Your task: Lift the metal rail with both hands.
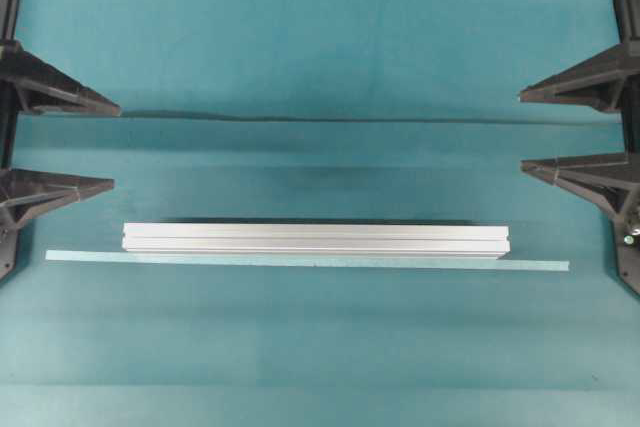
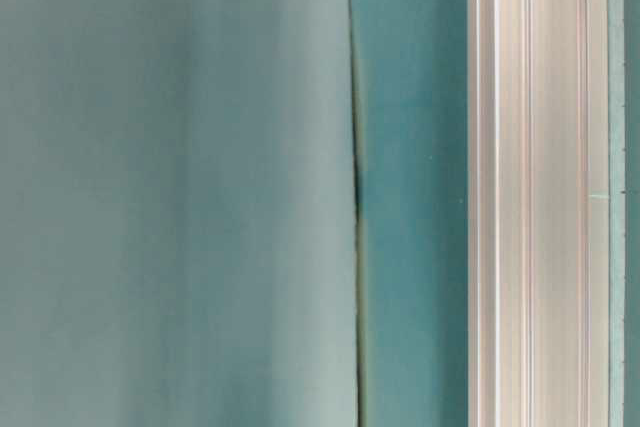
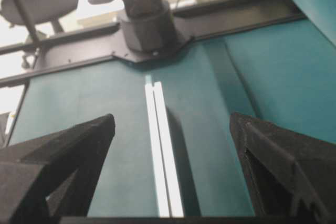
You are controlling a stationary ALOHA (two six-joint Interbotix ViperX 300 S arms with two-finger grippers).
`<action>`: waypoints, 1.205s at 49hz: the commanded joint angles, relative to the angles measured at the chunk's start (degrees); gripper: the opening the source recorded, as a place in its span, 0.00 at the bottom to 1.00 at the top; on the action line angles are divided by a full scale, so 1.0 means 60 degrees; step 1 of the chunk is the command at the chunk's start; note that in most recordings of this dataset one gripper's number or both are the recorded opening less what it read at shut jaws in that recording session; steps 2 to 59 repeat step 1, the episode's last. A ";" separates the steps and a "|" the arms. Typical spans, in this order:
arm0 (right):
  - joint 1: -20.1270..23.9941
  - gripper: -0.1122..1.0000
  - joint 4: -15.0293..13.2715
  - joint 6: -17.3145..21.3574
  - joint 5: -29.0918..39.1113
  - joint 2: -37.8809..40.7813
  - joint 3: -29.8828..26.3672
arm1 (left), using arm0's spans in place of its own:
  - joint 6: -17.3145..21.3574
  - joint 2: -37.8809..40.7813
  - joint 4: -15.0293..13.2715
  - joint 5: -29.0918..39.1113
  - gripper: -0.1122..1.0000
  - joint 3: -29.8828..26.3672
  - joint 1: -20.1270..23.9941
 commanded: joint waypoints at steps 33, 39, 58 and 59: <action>-0.0015 0.94 0.0015 0.0073 -0.0073 0.0044 -0.0044 | -0.0015 0.0059 0.0000 -0.0029 0.97 -0.0103 0.0015; -0.0015 0.94 0.0015 0.0073 -0.0073 0.0044 -0.0044 | -0.0015 0.0059 0.0000 -0.0029 0.97 -0.0103 0.0015; -0.0015 0.94 0.0015 0.0073 -0.0073 0.0044 -0.0044 | -0.0015 0.0059 0.0000 -0.0029 0.97 -0.0103 0.0015; -0.0015 0.94 0.0015 0.0073 -0.0073 0.0044 -0.0044 | -0.0015 0.0059 0.0000 -0.0029 0.97 -0.0103 0.0015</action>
